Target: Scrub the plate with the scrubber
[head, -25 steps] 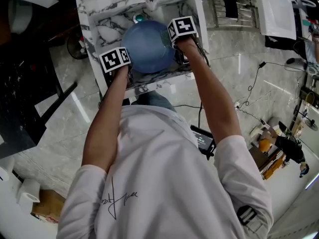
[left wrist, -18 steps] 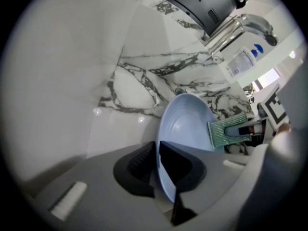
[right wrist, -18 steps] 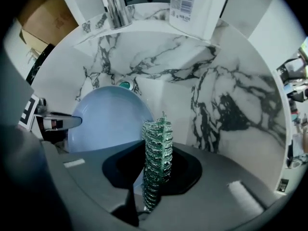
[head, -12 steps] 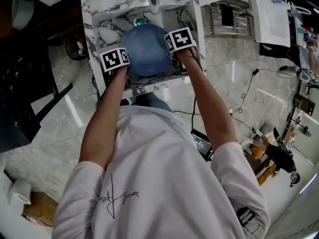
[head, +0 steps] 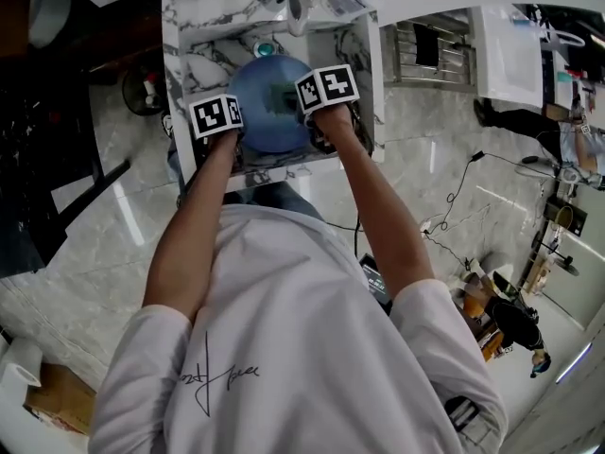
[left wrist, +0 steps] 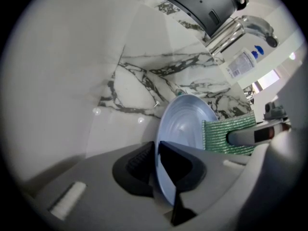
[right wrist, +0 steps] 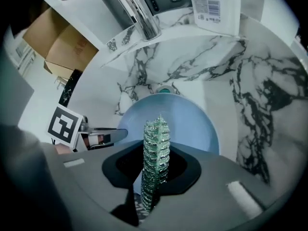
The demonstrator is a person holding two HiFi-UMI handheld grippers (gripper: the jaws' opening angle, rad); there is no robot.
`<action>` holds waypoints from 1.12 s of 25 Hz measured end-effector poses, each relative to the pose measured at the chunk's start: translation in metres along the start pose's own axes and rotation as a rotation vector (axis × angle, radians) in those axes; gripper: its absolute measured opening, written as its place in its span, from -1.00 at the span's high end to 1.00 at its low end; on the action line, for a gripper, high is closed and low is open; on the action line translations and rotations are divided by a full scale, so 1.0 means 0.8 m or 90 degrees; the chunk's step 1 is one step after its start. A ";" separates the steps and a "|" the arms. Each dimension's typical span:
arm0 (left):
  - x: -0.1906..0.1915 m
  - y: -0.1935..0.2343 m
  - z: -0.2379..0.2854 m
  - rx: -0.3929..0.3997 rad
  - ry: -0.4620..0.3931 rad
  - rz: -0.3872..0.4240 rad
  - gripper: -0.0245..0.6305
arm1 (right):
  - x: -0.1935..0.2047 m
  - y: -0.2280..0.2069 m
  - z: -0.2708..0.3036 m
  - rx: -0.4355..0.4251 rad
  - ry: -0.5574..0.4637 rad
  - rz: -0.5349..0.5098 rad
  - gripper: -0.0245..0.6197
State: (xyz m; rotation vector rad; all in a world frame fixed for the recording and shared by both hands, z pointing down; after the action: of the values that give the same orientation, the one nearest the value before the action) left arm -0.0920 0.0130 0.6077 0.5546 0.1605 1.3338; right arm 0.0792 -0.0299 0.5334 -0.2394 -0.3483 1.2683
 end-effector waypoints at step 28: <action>0.000 0.001 0.001 0.004 -0.003 -0.008 0.67 | 0.036 0.054 0.081 -0.107 0.082 0.043 0.72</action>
State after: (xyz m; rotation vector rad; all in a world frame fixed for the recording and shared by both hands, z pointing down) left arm -0.0927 0.0131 0.6087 0.5609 0.1635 1.3193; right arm 0.0232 0.0087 0.5807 -0.4773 -0.3384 1.2846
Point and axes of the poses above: the fingertips, and each gripper's own axes: z forward along the fingers, y to its left, x out of its underside, the point moved 5 cm from there along -z, backward along the fingers, and after that the axes turned 1 degree about z, right-handed, at the moved point
